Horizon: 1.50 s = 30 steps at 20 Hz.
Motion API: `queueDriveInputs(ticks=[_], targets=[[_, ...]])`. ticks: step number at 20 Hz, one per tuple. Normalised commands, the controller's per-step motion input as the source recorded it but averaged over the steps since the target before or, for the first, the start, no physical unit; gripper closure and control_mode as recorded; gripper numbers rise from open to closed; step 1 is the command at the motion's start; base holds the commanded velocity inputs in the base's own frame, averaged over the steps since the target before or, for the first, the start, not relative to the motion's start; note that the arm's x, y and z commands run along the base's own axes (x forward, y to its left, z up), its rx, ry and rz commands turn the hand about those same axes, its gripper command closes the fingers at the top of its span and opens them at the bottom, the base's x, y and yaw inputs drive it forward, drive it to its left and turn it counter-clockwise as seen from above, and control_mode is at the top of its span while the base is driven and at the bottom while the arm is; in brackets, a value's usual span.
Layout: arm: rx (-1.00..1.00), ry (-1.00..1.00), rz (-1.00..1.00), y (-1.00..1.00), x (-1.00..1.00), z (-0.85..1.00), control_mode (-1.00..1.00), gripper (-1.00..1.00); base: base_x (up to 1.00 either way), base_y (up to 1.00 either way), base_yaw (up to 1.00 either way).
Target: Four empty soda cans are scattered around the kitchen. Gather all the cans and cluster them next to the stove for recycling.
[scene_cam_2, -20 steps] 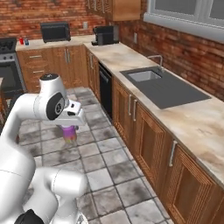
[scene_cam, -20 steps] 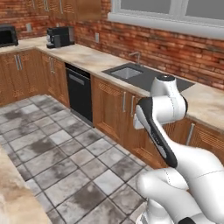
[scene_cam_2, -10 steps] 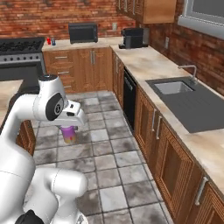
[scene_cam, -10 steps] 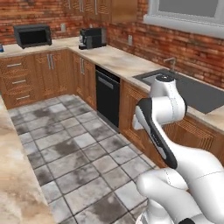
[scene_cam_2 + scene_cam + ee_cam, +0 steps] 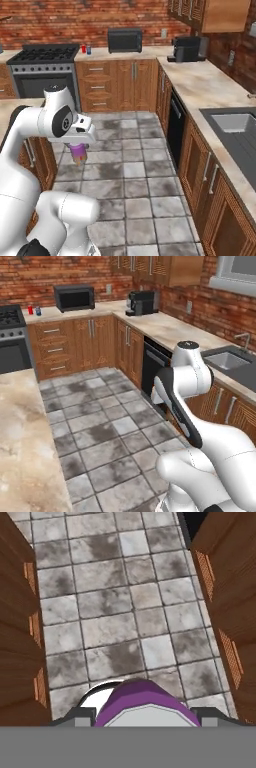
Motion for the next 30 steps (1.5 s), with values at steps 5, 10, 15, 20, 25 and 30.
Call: queueDriveInputs(ticks=[5,10,15,20,25,30], targets=[[0.00,0.00,0.00,0.00,0.00,0.00,1.00,1.00,0.83,-0.04,0.29],[0.00,0.00,0.00,0.00,0.00,0.00,1.00,1.00,0.85,-0.12,0.29],[0.00,0.00,0.00,0.00,0.00,0.00,1.00,1.00,0.80,-0.27,0.25],[0.00,0.00,0.00,0.00,0.00,0.00,1.00,1.00,0.80,-0.35,0.20],[0.00,0.00,0.00,0.00,0.00,0.00,1.00,1.00,0.80,-0.44,0.14],[0.00,0.00,0.00,0.00,0.00,0.00,1.00,1.00,0.90,-0.39,0.11]])
